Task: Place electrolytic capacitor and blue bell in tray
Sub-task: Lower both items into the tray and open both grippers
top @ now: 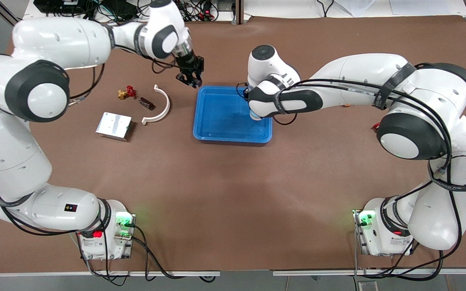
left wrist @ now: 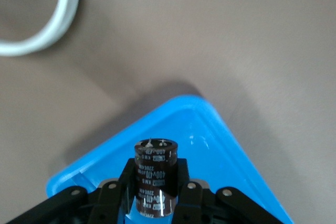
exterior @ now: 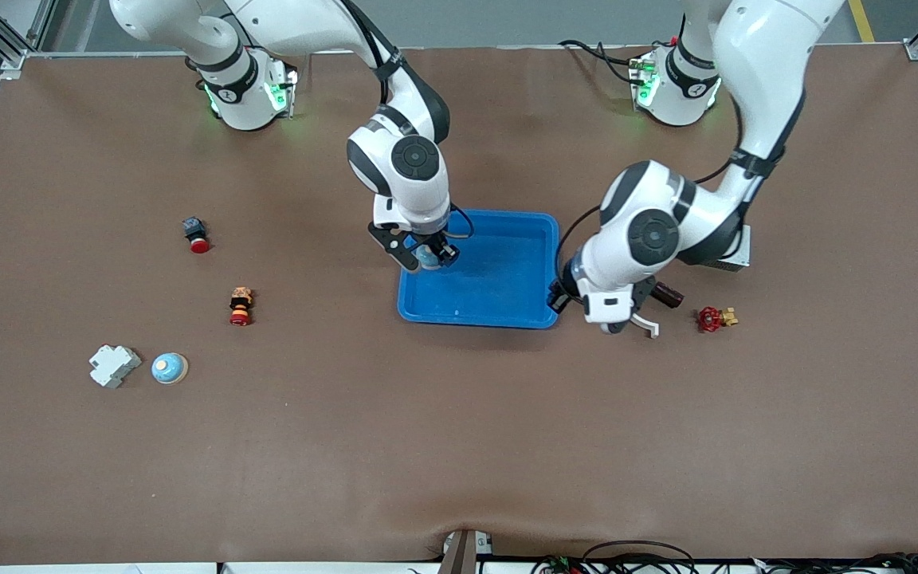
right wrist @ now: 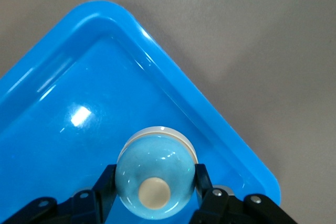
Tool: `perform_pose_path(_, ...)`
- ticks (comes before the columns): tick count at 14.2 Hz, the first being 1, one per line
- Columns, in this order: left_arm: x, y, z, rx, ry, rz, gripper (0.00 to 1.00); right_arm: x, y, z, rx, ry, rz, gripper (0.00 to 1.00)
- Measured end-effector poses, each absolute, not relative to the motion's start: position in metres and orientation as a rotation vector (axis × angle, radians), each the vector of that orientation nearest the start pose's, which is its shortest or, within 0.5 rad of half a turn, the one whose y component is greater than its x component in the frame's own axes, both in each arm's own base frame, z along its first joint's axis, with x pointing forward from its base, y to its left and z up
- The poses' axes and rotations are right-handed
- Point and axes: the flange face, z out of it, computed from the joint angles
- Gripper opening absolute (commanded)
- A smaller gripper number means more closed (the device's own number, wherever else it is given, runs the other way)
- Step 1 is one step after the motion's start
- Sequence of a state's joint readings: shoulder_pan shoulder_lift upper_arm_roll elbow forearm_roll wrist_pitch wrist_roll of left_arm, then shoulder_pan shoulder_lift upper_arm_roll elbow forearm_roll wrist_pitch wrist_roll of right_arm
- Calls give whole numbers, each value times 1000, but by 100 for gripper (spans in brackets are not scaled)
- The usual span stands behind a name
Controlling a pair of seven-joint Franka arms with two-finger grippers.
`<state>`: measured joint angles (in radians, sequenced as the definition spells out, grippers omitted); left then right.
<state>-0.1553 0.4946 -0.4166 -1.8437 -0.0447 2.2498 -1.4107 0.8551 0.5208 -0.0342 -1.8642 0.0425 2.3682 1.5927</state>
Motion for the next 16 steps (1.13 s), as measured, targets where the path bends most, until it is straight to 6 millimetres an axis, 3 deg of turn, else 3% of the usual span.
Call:
perform_pose_path(5,509,-362,230,-2724,-1505,437,0,421,481,231,-2876,1294,25,0)
perform_pose_path(9,480,-372,200,-2663,-1466,485,0,413,491,224,-2837,1331,14,0)
perform_pose_path(10,475,-372,193,-2652,-1458,495,26,412,492,221,-2829,1332,10,0)
perform_pose_path(12,471,-370,183,-2634,-1451,511,97,410,494,212,-2820,1339,6,0)
perform_pose_path(16,472,-369,178,-2617,-1474,516,100,408,495,200,-2828,1343,8,0)
